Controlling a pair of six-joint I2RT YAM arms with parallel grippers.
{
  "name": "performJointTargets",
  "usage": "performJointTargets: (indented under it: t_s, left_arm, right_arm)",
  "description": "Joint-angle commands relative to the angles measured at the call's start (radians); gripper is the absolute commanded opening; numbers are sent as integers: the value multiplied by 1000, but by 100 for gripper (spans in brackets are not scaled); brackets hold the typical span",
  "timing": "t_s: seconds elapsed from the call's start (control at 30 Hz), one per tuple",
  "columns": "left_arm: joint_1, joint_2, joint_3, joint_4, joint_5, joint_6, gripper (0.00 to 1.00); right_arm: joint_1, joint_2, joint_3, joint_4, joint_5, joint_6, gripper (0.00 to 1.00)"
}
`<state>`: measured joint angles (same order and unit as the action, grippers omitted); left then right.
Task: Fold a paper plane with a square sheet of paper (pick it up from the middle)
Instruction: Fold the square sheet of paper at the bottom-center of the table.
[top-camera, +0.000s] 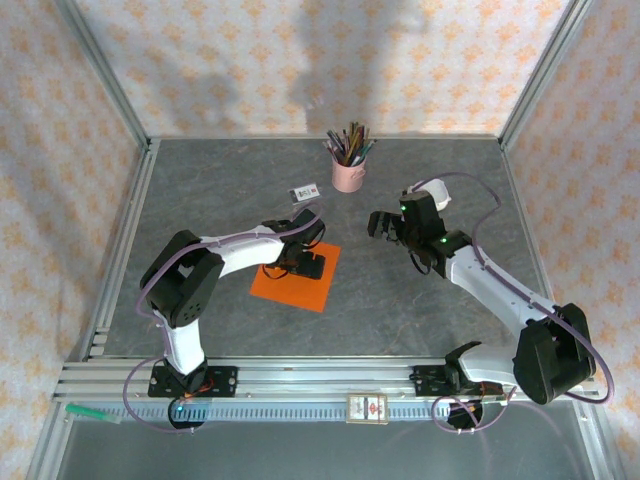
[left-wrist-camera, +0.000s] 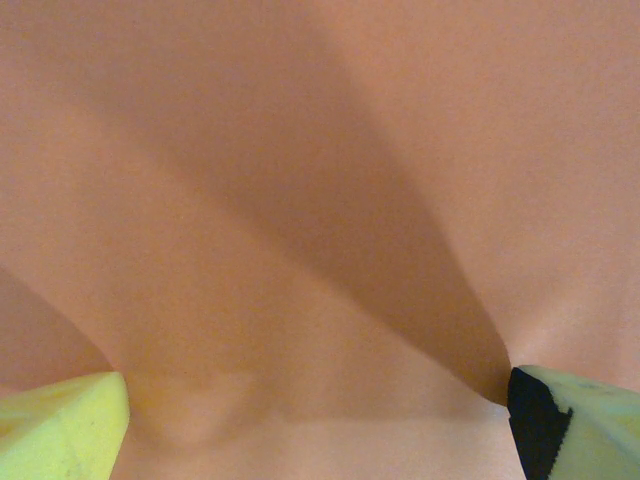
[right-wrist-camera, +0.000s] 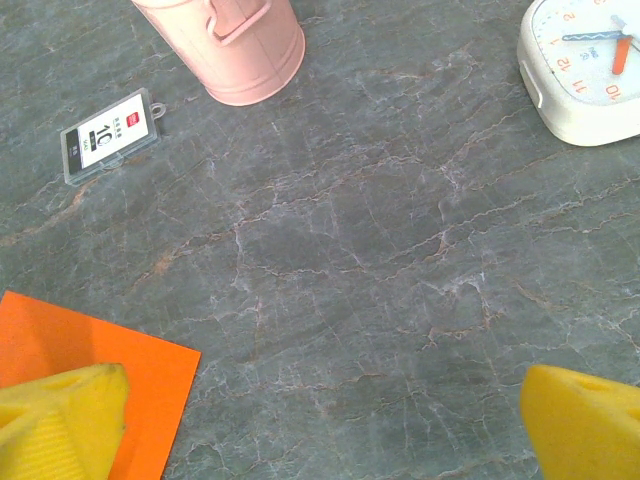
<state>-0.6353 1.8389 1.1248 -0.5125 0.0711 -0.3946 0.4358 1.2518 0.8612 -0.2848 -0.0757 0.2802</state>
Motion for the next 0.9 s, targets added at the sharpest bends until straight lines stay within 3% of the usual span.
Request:
performJointTargets:
  t_s: [0.0, 0.5, 0.87]
  left_arm:
    - [-6, 26, -31, -25, 4, -16, 94]
    - [-6, -27, -4, -24, 8, -46, 97]
    - [-10, 21, -65, 6, 4, -54, 95]
  right_arm:
    - [-2, -9, 4, 8, 5, 11, 100]
    - [-2, -16, -10, 6, 7, 11, 100]
    - [-2, -29, -25, 5, 15, 12, 100]
